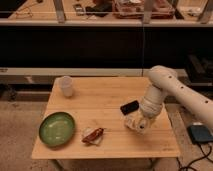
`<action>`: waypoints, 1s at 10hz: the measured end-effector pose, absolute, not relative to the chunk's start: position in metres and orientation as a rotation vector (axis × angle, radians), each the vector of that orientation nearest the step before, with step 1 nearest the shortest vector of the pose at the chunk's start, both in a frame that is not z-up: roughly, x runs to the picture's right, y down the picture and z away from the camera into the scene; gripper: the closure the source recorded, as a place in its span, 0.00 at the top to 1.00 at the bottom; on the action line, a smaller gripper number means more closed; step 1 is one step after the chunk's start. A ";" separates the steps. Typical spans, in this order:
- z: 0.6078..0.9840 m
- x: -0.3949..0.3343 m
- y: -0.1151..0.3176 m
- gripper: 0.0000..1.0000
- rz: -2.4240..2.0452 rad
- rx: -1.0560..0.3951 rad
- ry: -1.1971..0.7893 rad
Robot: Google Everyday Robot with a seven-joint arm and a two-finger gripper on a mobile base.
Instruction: Stand the bottle upright
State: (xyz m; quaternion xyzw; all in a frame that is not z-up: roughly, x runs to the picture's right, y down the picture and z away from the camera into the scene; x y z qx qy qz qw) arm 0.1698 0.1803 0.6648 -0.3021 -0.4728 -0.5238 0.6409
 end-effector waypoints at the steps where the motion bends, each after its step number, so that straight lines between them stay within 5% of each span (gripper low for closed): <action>1: 0.665 0.170 0.180 0.21 -1.193 -0.689 -1.077; 10: 0.665 0.168 0.180 0.16 -1.180 -0.684 -1.084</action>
